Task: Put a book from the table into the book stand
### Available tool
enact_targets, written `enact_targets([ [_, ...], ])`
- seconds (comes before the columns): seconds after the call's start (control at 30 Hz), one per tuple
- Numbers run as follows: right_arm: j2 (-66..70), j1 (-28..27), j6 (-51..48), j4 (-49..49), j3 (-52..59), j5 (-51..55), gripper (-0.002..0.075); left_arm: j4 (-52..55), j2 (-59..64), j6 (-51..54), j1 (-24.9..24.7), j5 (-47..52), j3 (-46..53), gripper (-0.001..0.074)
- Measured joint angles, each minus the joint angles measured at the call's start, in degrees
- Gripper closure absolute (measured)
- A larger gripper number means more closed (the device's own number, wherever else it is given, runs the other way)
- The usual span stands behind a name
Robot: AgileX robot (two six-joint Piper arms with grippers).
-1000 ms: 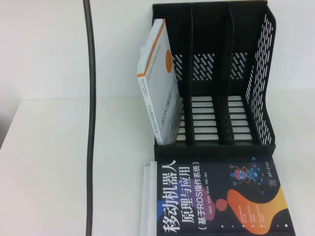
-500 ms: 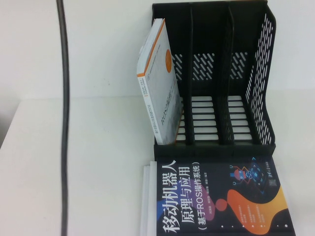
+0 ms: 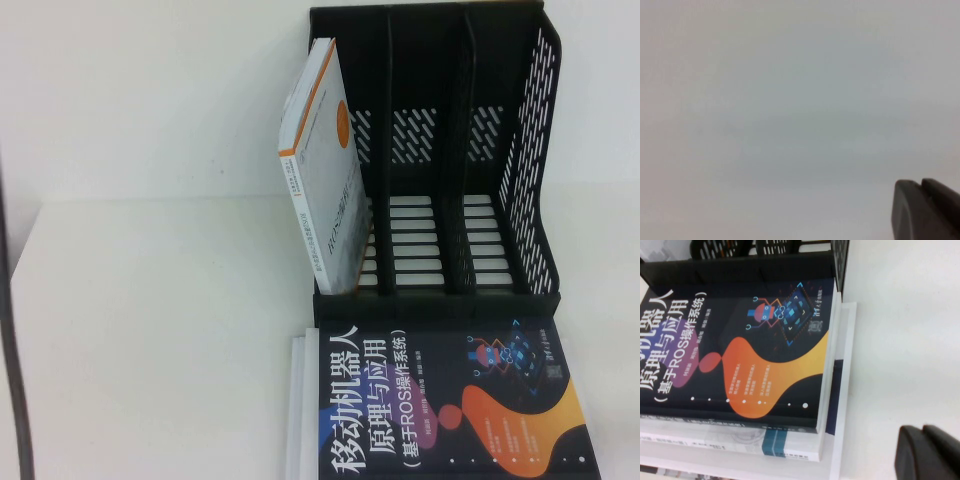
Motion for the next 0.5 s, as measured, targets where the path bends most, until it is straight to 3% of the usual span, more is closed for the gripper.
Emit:
enact_targets([
  [0.23,0.00,0.00,0.02,0.00,0.00,0.00,0.0727,-3.79,-17.06,-0.74,0.00,-1.78,21.08,0.0737],
  [0.5,0.00,0.00,0.02,0.00,0.00,0.00,0.0727,-15.20,-38.98,-0.99,0.00,-21.40,59.23,0.0737],
])
